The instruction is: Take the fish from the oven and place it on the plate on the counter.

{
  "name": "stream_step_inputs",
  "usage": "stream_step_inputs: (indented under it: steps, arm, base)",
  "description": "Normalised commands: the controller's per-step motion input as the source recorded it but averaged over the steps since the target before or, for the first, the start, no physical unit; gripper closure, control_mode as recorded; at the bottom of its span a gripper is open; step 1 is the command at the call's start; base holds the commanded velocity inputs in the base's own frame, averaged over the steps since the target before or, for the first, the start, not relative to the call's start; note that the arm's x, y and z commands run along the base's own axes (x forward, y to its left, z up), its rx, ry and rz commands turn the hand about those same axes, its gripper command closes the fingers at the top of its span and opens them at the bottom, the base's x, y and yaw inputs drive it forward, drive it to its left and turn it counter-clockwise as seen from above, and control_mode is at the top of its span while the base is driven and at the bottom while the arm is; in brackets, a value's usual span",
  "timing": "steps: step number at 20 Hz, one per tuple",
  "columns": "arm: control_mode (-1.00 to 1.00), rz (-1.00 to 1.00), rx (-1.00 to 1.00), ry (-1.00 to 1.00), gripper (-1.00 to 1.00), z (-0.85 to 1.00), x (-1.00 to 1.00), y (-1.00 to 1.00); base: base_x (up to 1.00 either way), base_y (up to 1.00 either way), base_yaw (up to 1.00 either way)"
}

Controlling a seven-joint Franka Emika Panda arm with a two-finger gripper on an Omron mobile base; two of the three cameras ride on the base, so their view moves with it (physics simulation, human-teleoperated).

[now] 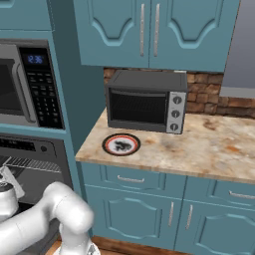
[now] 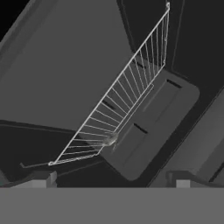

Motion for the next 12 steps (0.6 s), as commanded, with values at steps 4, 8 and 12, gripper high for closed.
stream_step_inputs:
  steps: [4, 8, 12]
  arm:
    - [-1.0, 0.13, -0.18, -0.08, -1.0, -0.57, 0.61, -0.14]
    - [-1.0, 0.1, -0.18, -0.02, -1.0, -0.59, 0.65, 0.0]
    - [-1.0, 0.07, -0.13, -0.07, -1.0, -0.44, 0.54, 0.0]
  base:
    - [0.0, 0.0, 0.0]
    - [0.0, 0.0, 0.0]
    - [0.0, 0.0, 0.0]
